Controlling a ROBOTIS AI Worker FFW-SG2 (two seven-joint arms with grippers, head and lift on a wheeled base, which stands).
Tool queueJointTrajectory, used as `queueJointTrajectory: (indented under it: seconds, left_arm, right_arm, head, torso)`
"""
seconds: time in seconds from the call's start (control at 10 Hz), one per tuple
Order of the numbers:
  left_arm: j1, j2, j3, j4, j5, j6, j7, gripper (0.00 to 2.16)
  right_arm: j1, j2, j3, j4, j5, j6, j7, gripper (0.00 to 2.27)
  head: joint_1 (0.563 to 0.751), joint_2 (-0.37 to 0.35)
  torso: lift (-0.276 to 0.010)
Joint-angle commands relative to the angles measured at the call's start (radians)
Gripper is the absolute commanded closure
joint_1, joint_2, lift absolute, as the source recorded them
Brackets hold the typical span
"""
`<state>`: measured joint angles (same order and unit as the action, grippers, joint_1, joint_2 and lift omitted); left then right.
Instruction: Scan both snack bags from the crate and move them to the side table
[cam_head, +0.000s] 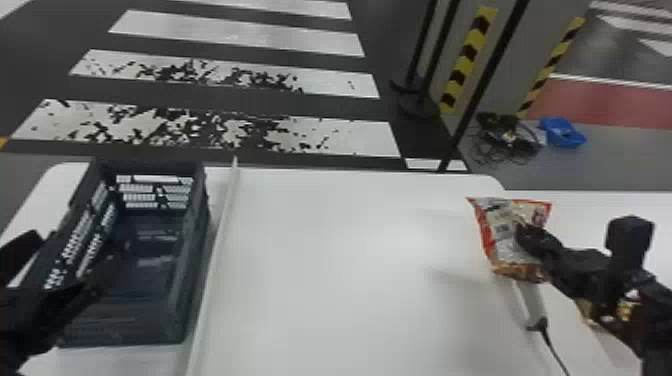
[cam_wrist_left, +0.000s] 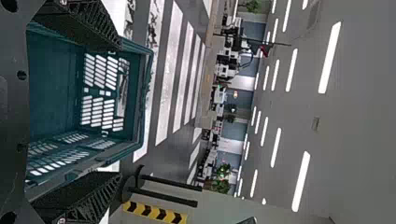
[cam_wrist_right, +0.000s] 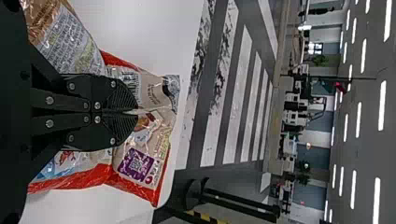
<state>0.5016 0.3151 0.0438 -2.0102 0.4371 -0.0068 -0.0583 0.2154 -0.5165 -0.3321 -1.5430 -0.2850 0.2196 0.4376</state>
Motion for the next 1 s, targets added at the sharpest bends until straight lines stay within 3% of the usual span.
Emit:
queueJointTrajectory:
  seconds: [0.0, 0.3, 0.4, 0.6, 0.9]
  left_arm:
    - [0.003, -0.004, -0.001, 0.013, -0.006, 0.000, 0.000, 0.04]
    - [0.009, -0.010, -0.002, 0.013, -0.015, -0.006, -0.005, 0.04]
    - [0.009, -0.005, -0.002, 0.011, -0.014, -0.009, -0.005, 0.04]
    - [0.012, 0.006, -0.002, 0.018, -0.005, -0.037, -0.006, 0.04]
    - [0.014, 0.015, -0.007, 0.021, 0.011, -0.058, -0.014, 0.04]
  right_arm:
    - [-0.090, -0.085, -0.005, 0.152, 0.020, -0.051, -0.008, 2.24]
    - [-0.306, -0.214, 0.088, 0.488, 0.110, -0.156, -0.057, 2.24]
    - [-0.370, -0.237, 0.134, 0.601, 0.152, -0.211, -0.088, 2.24]
    - [-0.446, -0.254, 0.229, 0.747, 0.283, -0.245, -0.155, 2.24]
    - [-0.453, -0.254, 0.300, 0.820, 0.438, -0.220, -0.221, 2.24]
  head:
    - [0.695, -0.256]
    - [0.695, -0.350]
    - [0.695, -0.350]
    - [0.695, -0.350]
    - [0.695, -0.350]
  torso:
    - [-0.095]
    - [-0.095]
    - [-0.095]
    - [-0.095]
    - [-0.095]
